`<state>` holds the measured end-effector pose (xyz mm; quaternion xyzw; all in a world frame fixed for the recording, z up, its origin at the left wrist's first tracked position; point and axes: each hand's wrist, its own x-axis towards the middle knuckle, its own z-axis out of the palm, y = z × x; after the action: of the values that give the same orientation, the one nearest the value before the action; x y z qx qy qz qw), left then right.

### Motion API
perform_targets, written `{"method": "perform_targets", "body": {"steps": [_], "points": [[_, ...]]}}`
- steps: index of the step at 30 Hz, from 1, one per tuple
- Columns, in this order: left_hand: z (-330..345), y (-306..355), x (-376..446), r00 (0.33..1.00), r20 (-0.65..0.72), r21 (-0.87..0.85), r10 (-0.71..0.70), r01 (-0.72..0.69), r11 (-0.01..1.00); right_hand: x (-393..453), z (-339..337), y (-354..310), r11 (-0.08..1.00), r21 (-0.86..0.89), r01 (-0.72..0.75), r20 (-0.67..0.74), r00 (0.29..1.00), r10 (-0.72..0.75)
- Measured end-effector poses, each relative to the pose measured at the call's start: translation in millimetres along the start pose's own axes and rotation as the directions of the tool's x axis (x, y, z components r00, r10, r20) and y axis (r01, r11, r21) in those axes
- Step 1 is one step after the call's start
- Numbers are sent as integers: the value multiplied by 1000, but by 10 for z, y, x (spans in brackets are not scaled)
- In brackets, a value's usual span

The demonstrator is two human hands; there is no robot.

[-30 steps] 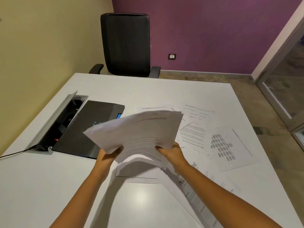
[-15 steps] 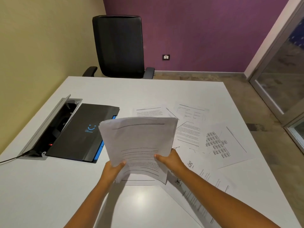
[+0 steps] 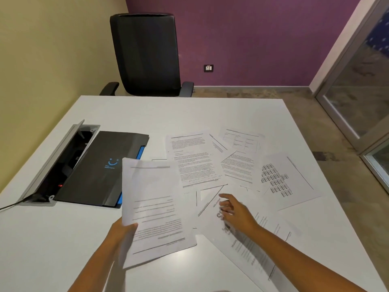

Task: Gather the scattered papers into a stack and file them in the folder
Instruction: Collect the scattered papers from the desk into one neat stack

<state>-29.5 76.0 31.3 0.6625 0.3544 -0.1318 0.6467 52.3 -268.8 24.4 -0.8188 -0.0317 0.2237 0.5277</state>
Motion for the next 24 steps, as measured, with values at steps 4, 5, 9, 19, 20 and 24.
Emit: {"method": "perform_targets", "body": {"steps": [4,5,9,19,20,24], "points": [[-89,-113,54,992,-89,-26,-90,88,996,-95,-361,238,991,-55,-122,-287,953,101],[-103,-128,71,989,-110,-22,-101,99,995,-106,-455,290,983,-109,-148,-347,932,102],[-68,-116,103,981,-174,12,-85,88,996,-92,-746,397,851,-415,-322,-400,905,147],[20,-4,179,920,-390,202,28,56,978,-12,-781,367,626,-627,-463,-376,884,277],[35,6,178,904,-426,212,36,62,975,-8,-775,360,627,-617,-475,-383,878,288],[128,98,139,816,-553,360,168,52,931,-1,-782,349,599,-606,-524,-399,851,341]]}}
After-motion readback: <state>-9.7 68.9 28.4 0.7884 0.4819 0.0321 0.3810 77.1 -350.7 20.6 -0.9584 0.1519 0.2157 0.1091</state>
